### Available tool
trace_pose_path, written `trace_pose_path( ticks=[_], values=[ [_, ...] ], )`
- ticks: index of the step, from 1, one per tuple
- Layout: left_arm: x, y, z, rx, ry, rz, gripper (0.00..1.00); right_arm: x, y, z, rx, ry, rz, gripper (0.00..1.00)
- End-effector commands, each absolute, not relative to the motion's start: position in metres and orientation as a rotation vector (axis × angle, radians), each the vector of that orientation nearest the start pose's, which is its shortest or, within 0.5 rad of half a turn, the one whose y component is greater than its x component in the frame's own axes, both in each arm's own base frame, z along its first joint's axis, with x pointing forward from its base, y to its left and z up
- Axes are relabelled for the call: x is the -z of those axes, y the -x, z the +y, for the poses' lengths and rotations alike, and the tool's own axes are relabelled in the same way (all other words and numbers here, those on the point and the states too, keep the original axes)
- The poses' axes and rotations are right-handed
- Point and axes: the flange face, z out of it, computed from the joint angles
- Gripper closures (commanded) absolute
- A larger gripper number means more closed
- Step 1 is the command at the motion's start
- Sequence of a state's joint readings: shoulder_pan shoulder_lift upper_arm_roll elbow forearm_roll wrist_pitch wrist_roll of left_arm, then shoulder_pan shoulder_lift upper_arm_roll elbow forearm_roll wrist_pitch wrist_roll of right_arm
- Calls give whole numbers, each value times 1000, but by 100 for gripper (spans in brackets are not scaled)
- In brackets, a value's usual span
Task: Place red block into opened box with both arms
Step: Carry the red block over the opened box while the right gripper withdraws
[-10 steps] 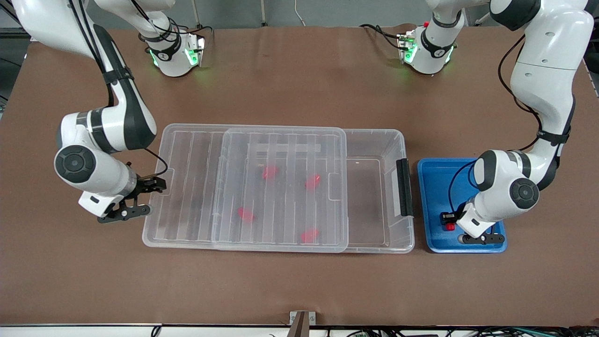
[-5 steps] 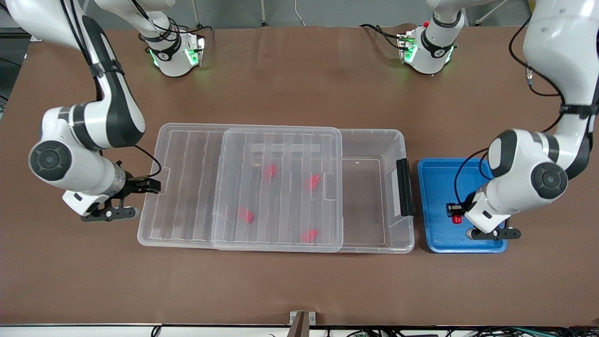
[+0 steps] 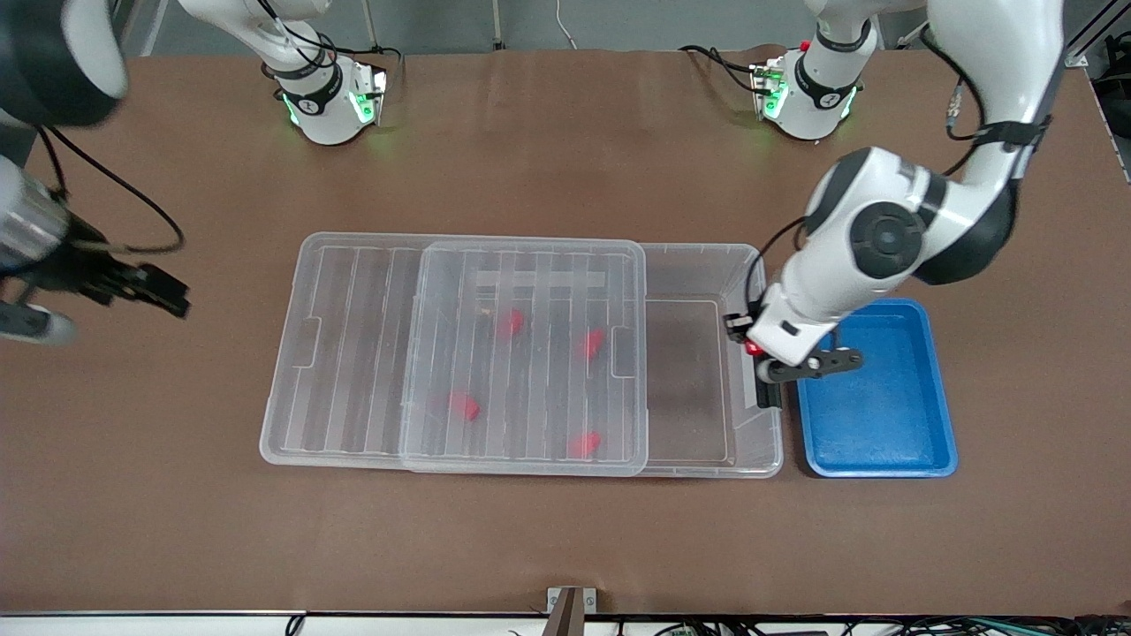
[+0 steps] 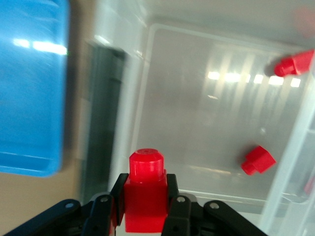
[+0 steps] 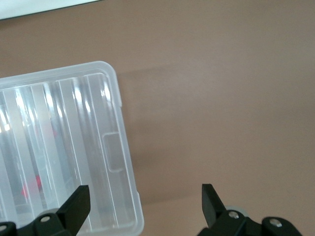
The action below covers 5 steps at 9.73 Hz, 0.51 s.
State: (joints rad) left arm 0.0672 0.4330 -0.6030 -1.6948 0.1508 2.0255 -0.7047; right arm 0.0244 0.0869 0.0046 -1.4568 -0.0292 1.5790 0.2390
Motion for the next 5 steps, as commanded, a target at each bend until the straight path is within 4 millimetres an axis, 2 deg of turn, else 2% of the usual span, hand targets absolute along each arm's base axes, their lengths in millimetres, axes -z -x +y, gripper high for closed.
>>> trace_pose_path(
  ticks=[1, 2, 4, 5],
  values=[
    [-318, -563, -312, -104, 3228, -211, 97, -650, -550, -19, -11, 3135, 278, 0],
    [-299, -556, -313, -74, 3216, -159, 97, -657, -539, -35, -36, 3136, 249, 0],
    [-264, -553, -314, -57, 3168, -151, 97, -656, -535, -58, -53, 3133, 234, 0],
    [-246, -553, -316, -26, 3143, -139, 97, -655, -535, -63, -53, 3130, 224, 0]
  ],
)
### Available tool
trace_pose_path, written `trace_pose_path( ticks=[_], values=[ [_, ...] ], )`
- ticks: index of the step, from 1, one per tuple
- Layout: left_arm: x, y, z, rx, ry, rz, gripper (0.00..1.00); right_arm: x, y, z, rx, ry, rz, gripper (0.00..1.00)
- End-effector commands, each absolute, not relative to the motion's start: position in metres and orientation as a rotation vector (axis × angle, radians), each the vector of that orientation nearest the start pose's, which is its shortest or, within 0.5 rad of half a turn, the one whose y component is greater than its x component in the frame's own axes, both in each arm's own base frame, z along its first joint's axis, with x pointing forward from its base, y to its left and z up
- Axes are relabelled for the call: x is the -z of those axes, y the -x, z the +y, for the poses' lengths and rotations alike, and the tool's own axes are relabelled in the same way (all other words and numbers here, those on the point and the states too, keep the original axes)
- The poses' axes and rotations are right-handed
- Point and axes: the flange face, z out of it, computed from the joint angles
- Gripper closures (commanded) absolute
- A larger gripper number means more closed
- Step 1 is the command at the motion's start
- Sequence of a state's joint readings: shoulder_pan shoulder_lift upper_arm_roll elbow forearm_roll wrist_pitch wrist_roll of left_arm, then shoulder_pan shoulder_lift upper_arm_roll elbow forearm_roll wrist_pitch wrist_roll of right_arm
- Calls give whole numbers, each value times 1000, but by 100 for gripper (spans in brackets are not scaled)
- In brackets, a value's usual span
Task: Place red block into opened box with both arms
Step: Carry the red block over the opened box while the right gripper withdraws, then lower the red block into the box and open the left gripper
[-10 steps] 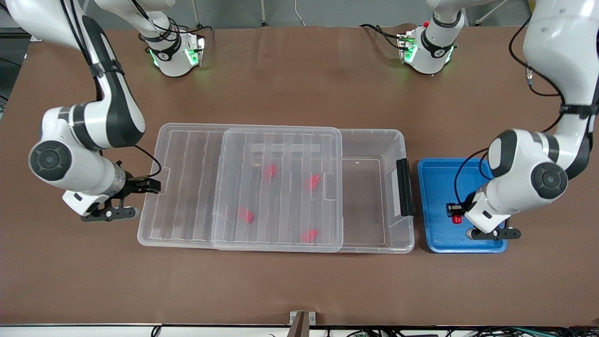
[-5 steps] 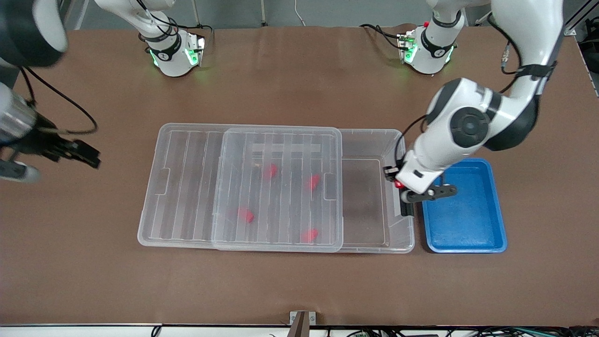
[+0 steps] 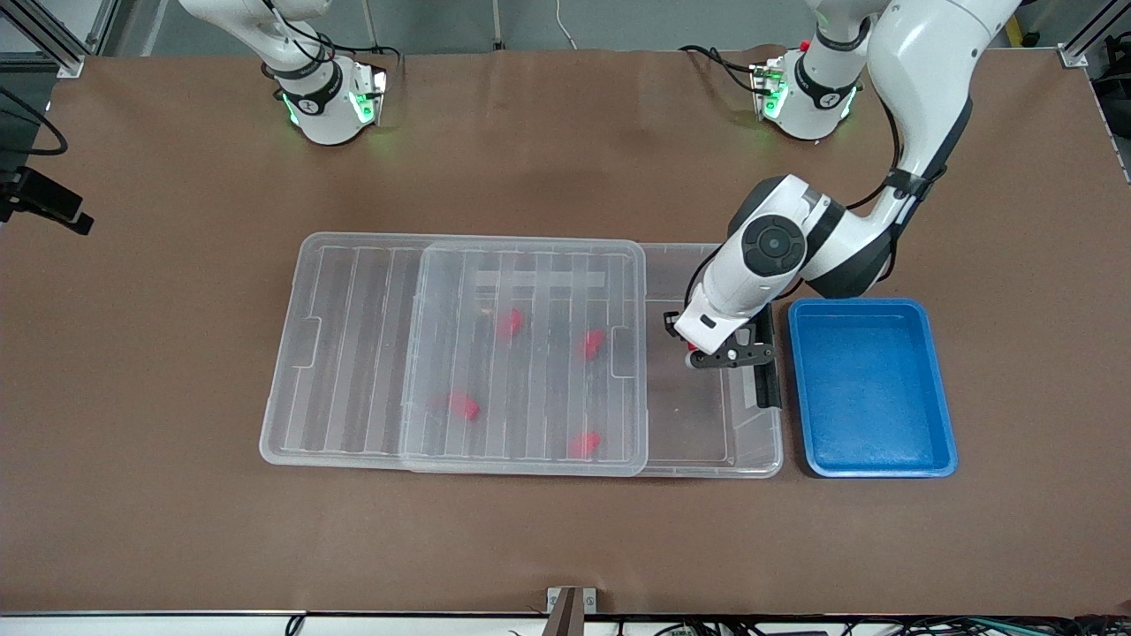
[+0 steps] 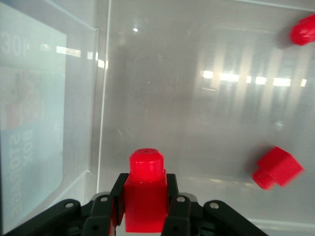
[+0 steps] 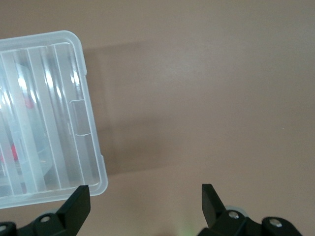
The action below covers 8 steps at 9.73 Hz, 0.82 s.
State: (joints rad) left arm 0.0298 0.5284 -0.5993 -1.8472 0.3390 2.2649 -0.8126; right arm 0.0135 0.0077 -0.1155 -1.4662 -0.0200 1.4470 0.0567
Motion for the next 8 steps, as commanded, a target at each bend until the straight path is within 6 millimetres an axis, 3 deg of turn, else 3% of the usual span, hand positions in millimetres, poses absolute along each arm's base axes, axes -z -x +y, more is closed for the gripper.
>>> trace_pose_path(
  ticks=[1, 3, 5, 6, 7, 8],
  values=[
    [-227, -552, -316, 3, 3128, -133, 97, -655, -535, -63, -55, 3130, 224, 0],
    [-197, -550, -320, 0, 3149, -118, 97, -654, -534, -69, -58, 3127, 240, 0],
    [-187, -547, -322, 12, 3141, -69, 93, -654, -535, -65, -58, 3128, 231, 0],
    [-187, -548, -321, 11, 3141, -72, 83, -654, -535, -66, -58, 3128, 233, 0],
    [-190, -550, -322, 17, 3143, -76, 62, -654, -535, -66, -55, 3128, 233, 0],
    [-194, -554, -318, 28, 3144, -95, 23, -654, -535, -65, -57, 3125, 230, 0]
  ],
)
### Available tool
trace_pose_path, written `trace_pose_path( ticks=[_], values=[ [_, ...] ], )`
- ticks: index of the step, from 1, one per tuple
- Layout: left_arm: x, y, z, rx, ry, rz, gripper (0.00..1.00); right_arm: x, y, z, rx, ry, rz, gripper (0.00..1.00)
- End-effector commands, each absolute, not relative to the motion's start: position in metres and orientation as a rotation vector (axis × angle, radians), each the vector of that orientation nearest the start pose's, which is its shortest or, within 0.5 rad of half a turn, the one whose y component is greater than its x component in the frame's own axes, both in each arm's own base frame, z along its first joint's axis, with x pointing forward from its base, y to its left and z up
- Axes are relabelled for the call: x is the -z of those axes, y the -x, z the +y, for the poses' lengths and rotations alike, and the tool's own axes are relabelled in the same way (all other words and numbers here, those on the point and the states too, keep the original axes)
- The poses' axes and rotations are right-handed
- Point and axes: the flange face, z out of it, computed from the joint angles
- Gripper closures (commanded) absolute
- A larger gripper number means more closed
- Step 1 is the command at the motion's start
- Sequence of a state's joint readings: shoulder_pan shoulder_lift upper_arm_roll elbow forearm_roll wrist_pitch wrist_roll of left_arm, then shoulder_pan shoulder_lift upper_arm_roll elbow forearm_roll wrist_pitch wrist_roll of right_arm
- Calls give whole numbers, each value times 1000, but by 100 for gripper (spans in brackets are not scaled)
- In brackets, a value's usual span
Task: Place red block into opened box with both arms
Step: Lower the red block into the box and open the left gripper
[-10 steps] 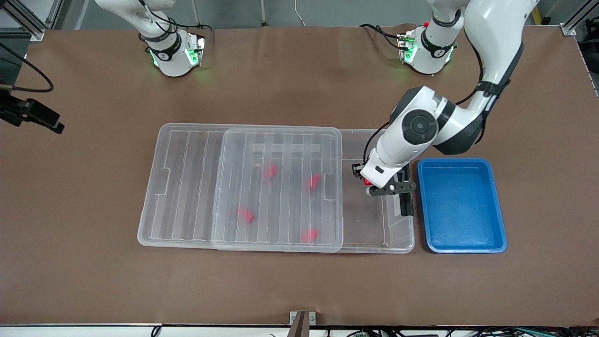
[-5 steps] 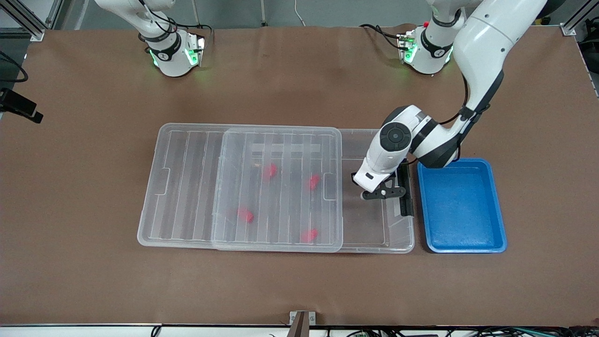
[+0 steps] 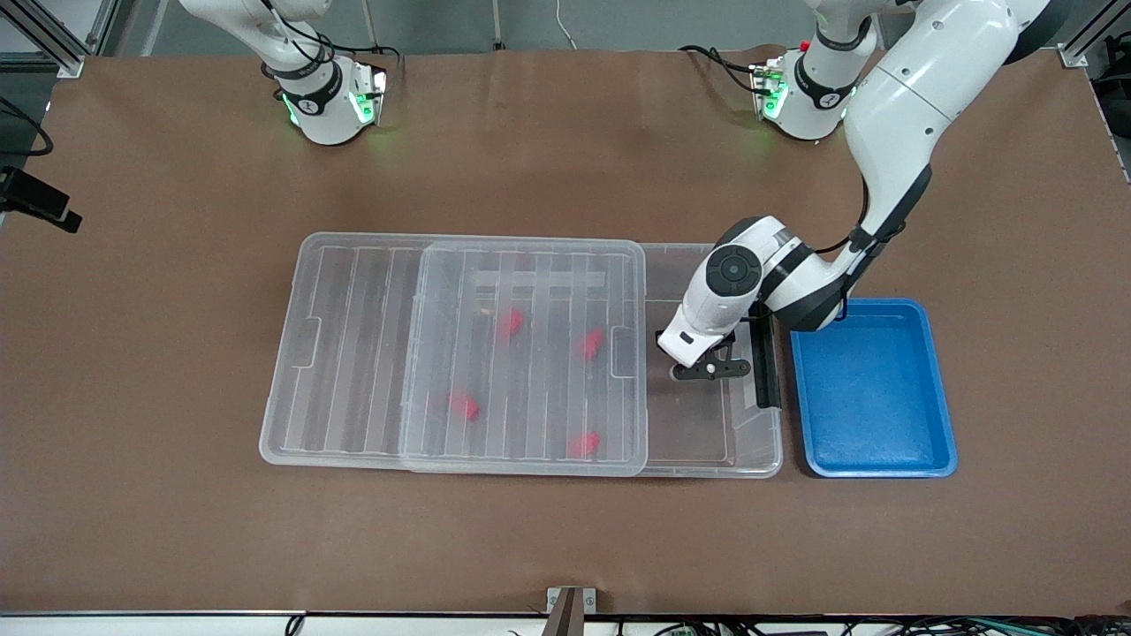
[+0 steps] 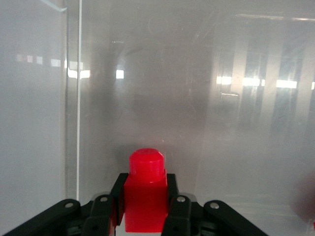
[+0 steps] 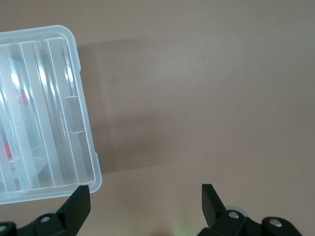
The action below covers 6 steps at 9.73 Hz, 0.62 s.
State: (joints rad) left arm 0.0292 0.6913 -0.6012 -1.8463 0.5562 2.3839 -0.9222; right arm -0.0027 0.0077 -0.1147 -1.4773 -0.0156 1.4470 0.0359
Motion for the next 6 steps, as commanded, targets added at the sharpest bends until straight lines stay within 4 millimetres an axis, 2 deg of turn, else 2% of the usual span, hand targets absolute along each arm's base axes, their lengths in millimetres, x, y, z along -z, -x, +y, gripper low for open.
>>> trace_pose_path(
  ticks=[1, 3, 6],
  values=[
    [-201, -557, -318, 44, 3143, -99, 0, -654, -535, -65, -57, 3125, 230, 0],
    [-231, -557, -323, 75, 3131, -94, 0, -654, -535, -64, -57, 3125, 227, 0],
    [-308, -563, -340, 47, 3090, -127, 0, -654, -537, -63, -45, 3127, 218, 0]
  ],
)
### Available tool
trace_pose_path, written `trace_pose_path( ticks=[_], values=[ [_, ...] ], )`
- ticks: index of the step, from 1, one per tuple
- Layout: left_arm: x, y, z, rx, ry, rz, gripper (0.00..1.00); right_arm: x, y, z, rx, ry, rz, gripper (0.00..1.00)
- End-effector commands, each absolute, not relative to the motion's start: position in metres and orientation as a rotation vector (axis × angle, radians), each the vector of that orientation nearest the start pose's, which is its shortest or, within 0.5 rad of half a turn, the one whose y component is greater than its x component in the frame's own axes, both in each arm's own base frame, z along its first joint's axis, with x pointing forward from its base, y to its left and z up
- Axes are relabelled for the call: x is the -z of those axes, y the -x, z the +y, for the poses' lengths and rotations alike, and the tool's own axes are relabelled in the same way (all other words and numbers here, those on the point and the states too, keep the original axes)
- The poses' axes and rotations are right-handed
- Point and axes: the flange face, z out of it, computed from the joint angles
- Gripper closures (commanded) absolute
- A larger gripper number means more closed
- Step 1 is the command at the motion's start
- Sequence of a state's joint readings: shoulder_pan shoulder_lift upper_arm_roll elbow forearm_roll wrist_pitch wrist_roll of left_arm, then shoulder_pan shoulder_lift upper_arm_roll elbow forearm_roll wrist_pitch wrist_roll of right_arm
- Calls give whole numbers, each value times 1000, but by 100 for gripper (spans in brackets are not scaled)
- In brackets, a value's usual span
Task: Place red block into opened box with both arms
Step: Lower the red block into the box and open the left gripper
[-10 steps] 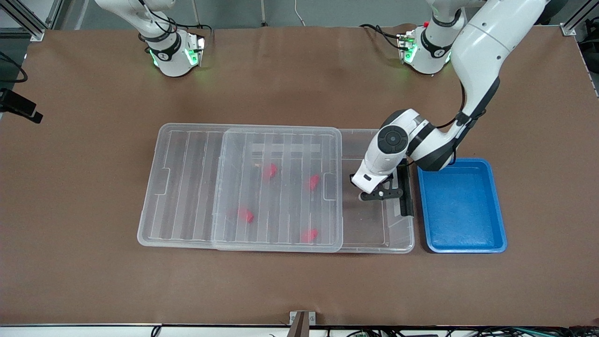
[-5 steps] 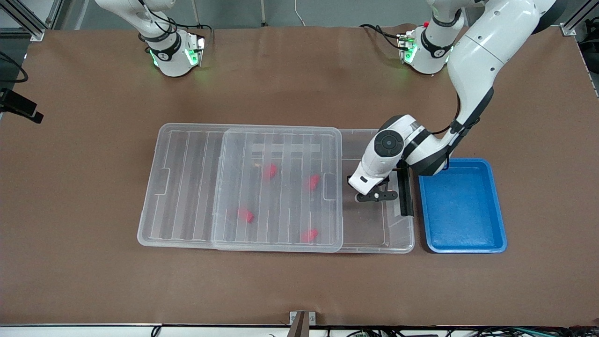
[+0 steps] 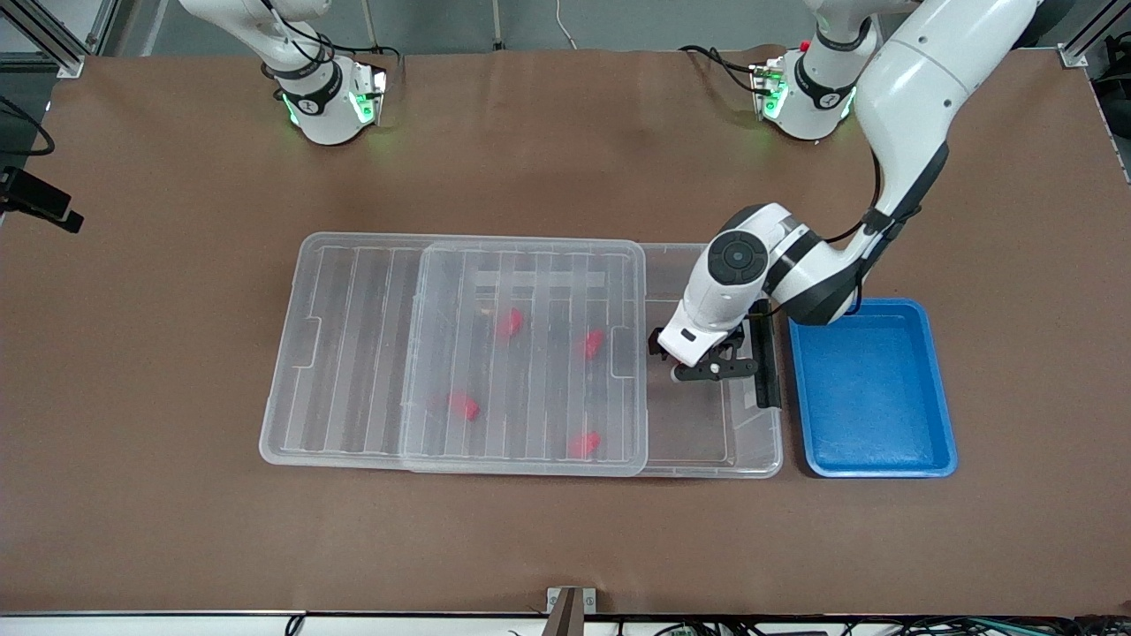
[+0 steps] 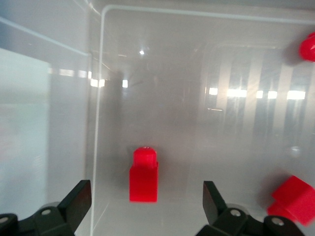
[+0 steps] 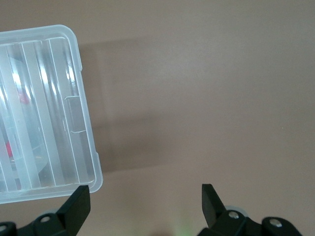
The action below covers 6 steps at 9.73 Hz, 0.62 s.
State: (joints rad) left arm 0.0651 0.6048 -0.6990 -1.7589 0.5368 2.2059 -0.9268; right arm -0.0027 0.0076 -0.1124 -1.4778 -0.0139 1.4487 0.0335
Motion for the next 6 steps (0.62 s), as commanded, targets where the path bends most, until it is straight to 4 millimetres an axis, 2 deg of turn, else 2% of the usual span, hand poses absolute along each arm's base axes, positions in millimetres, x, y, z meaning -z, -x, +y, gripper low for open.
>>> trace_pose_path(
  ticks=[1, 2, 3, 4, 5, 6],
  values=[
    [-327, -563, -336, 67, 3072, -118, 0, -648, -540, -62, -57, 3124, 181, 0],
    [-345, -564, -330, 82, 3077, -120, 0, -639, -544, -61, -47, 3104, 150, 1],
    [-371, -570, -317, 95, 3090, -149, 0, -615, -552, -62, -31, 3081, 79, 16],
    [-404, -578, -304, 102, 3110, -152, 0, -584, -560, -63, -48, 3073, -102, 49],
    [-438, -585, -289, 106, 3116, -164, 0, -555, -570, -61, -61, 3072, -159, 79],
    [-473, -597, -266, 112, 3114, -164, 0, -523, -585, -59, -71, 3075, -179, 99]
  ],
)
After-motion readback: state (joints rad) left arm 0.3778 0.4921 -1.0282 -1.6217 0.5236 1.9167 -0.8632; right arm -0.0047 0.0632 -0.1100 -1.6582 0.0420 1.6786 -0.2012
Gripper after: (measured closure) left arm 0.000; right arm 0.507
